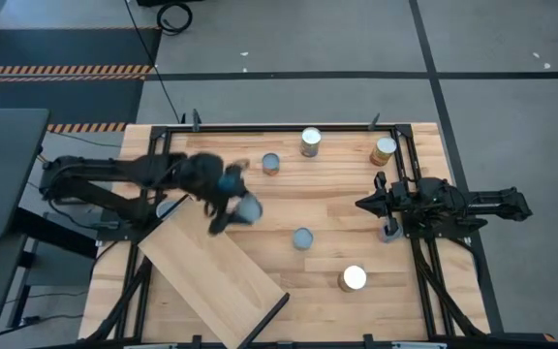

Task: Pick and place cans onto a shelf
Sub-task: Put the canned carrots on the shelf

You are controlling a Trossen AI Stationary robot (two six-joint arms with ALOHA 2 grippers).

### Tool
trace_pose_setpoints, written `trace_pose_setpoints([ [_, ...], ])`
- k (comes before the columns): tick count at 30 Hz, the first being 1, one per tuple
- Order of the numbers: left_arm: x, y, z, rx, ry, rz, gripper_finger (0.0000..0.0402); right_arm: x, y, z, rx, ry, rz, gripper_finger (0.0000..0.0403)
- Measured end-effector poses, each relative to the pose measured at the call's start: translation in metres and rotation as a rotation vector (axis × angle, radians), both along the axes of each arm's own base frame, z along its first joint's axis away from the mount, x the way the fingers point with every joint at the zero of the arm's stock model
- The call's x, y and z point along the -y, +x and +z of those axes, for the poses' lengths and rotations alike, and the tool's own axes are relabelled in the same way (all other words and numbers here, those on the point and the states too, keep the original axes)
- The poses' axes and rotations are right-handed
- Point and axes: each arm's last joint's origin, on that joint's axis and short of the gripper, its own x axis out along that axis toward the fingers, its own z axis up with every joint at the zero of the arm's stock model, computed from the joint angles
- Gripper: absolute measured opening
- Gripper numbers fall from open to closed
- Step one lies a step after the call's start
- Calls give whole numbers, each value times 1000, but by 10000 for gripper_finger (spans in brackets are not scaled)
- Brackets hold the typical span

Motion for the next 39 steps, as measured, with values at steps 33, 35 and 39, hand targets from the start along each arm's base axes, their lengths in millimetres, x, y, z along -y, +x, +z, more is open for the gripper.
trace_pose_setpoints([
  [33, 148, 12, -99, 417, 29, -312, 290, 0, 0, 0, 5, 0, 0, 22],
  [35, 150, 15, -104, 412, 33, -308, 290, 0, 0, 0, 5, 0, 0, 22],
  [39, 150, 19, -112, 388, 51, -290, 290, 0, 0, 0, 5, 0, 0, 22],
])
